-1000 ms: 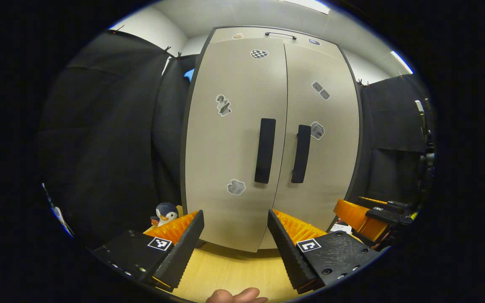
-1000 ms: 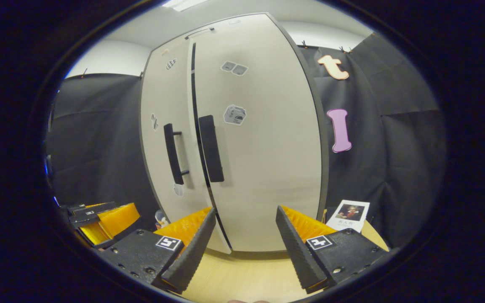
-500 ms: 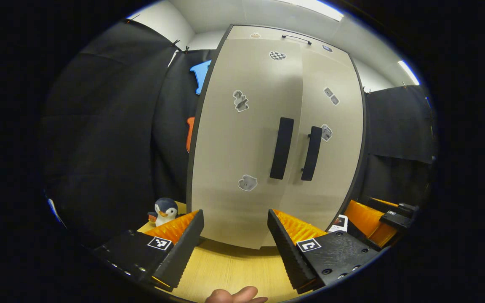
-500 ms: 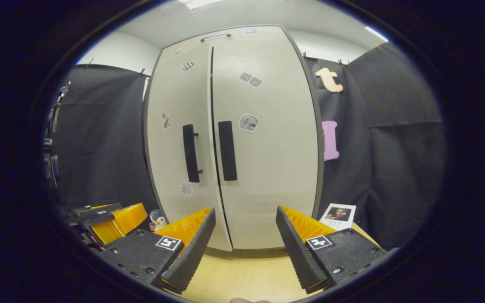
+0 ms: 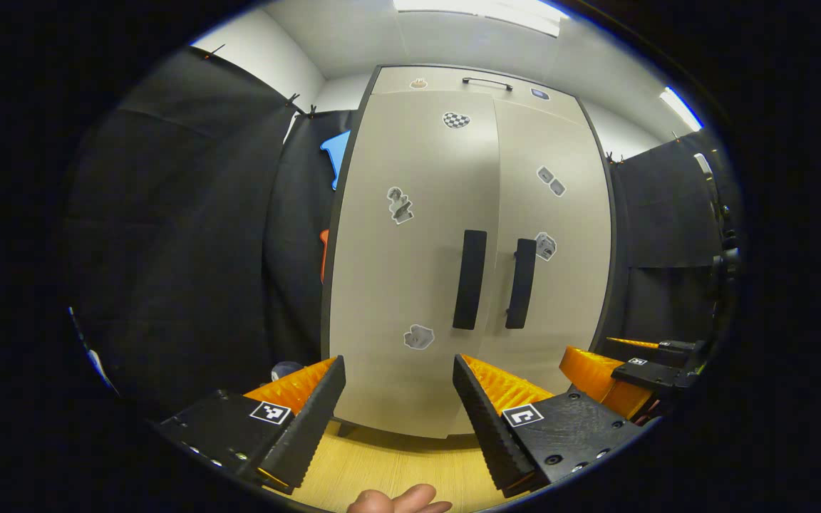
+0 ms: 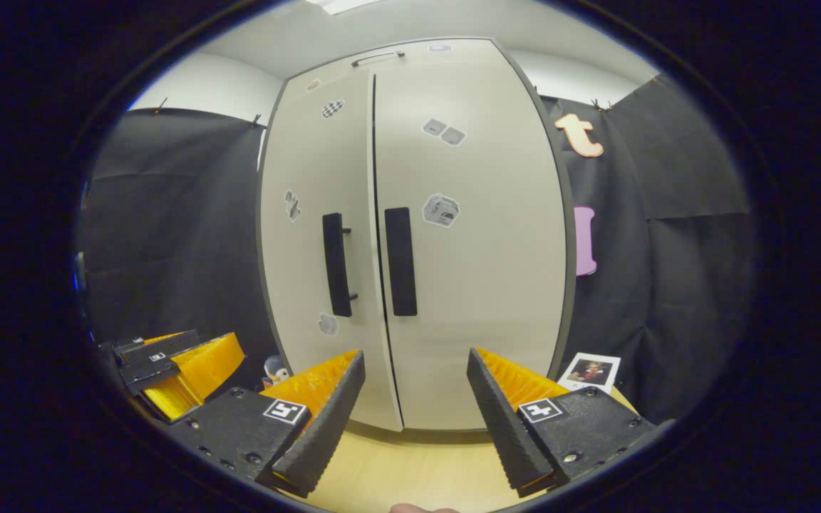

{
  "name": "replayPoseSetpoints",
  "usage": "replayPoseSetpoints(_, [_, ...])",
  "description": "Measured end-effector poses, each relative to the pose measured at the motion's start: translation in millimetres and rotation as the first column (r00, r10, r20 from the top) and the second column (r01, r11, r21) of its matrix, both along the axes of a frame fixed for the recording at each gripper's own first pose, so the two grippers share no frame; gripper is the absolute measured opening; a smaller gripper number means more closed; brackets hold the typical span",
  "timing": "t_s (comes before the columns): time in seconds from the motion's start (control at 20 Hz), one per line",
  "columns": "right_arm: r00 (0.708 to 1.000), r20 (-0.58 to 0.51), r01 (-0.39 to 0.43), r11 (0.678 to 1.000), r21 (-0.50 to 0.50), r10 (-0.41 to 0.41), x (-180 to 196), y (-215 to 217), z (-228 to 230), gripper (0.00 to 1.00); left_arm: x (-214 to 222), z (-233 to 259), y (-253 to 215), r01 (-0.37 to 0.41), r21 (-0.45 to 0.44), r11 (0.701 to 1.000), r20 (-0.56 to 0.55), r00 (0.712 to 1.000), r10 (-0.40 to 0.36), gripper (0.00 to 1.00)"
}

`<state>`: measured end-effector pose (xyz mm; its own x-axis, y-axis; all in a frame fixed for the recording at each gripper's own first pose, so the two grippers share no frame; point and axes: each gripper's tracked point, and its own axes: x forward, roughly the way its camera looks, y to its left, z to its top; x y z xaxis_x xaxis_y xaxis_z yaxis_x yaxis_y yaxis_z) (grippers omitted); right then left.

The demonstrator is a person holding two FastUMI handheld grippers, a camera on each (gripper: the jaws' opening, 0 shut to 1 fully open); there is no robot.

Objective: Grab one shoe with the right hand and put it into the shoe cabinet, grab the other shoe with the left hand and put it into the shoe cabinet; then close the right door with the right hand and the left door with the left hand.

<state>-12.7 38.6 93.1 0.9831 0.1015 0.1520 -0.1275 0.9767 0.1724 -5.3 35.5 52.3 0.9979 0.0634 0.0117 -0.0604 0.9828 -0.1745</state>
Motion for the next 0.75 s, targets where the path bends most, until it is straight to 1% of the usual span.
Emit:
replayPoseSetpoints(0.15, [1.0, -0.012, -0.019, 1.0, -0.017, 0.018, 5, 1, -6, 0.94, 2, -3, 0, -0.014, 0.004, 1.0, -0.007, 1.0, 0.014, 0.92])
replayPoseSetpoints(0.4, [0.999, -0.032, -0.042, 0.999, -0.002, 0.042, 12, 2, -10, 0.94, 2, -6, 4, -0.036, 0.003, 0.999, -0.021, 0.999, 0.036, 0.92])
replayPoseSetpoints(0.45, [0.999, -0.029, -0.043, 0.999, 0.0, 0.043, 12, 1, -10, 0.92, 2, -5, 4, -0.039, 0.004, 0.999, -0.022, 0.999, 0.04, 0.92])
replayPoseSetpoints(0.55, [0.999, -0.028, -0.044, 0.999, 0.004, 0.044, 12, -1, -10, 0.94, 1, -5, 6, -0.045, 0.007, 0.999, -0.024, 0.999, 0.045, 0.92])
replayPoseSetpoints(0.75, [0.998, -0.026, -0.049, 0.999, 0.016, 0.05, 14, -1, -9, 0.92, -4, -8, 10, -0.053, 0.016, 0.998, -0.034, 0.998, 0.053, 0.92])
